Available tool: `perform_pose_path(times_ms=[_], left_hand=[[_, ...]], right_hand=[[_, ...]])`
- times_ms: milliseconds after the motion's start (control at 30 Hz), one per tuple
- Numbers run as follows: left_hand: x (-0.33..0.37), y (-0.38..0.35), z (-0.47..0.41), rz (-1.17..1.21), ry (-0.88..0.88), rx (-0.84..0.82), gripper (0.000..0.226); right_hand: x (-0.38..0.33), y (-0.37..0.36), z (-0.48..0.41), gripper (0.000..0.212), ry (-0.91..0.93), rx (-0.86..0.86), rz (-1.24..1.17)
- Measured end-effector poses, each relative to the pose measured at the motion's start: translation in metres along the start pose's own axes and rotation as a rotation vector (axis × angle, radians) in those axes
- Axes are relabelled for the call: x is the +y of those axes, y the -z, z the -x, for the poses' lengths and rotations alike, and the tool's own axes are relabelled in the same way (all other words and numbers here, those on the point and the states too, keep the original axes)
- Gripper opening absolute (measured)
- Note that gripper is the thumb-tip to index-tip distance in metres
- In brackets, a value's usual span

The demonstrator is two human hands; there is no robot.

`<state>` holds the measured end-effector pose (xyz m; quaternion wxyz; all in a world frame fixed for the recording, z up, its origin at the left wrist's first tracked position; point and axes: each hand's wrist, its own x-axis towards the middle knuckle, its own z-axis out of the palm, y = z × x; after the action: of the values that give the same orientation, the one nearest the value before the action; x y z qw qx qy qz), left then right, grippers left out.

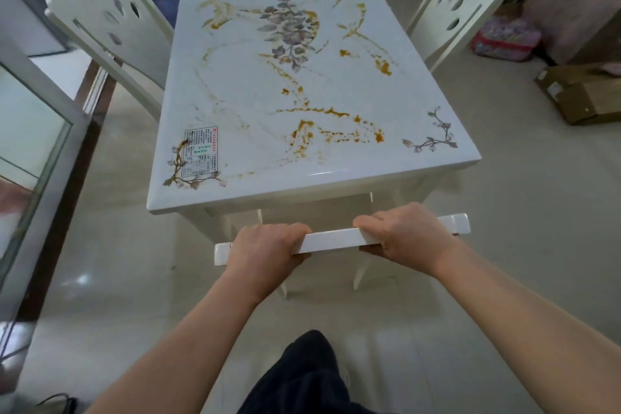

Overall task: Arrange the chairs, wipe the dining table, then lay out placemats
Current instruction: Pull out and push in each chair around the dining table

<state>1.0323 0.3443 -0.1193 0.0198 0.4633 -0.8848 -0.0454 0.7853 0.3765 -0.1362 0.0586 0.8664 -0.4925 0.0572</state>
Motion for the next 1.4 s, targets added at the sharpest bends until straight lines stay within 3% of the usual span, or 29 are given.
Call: perform_pose_path(times_ms=[167, 300, 433, 567, 667, 867, 1033, 1267, 1400], left_hand=[[0.001, 0.004, 0.000, 0.004, 0.031, -0.075, 0.027], [-0.001, 0.013, -0.004, 0.051, 0.001, -0.200, 0.035], [-0.004, 0.027, -0.016, 0.245, 0.056, -0.358, 0.054], [0.013, 0.052, -0.041, 0.422, 0.021, -0.265, 0.047], [0.032, 0.065, -0.063, 0.440, -0.020, -0.171, 0.045], [0.077, 0.067, -0.104, 0.467, -0.056, -0.121, 0.042], [0.156, 0.057, -0.175, 0.475, -0.050, -0.092, 0.039], [0.272, 0.055, -0.279, 0.506, 0.032, -0.014, 0.034], [0.317, 0.052, -0.330, 0.521, 0.092, 0.059, 0.029]], right_hand=[[-0.004, 0.006, -0.001, 0.032, -0.041, -0.062, -0.031], [-0.010, 0.023, -0.004, 0.038, -0.193, -0.248, -0.110], [-0.006, 0.046, 0.007, 0.054, -0.326, -0.085, -0.253], [0.009, 0.071, 0.014, 0.052, -0.448, 0.046, -0.209], [0.025, 0.085, 0.022, 0.037, -0.572, 0.011, -0.211], [0.070, 0.093, 0.045, 0.032, -0.634, -0.066, -0.195], [0.161, 0.101, 0.083, 0.029, -0.693, -0.060, -0.211], [0.305, 0.122, 0.131, 0.015, -0.668, -0.052, -0.232], [0.377, 0.127, 0.145, 0.018, -0.629, -0.053, -0.254]])
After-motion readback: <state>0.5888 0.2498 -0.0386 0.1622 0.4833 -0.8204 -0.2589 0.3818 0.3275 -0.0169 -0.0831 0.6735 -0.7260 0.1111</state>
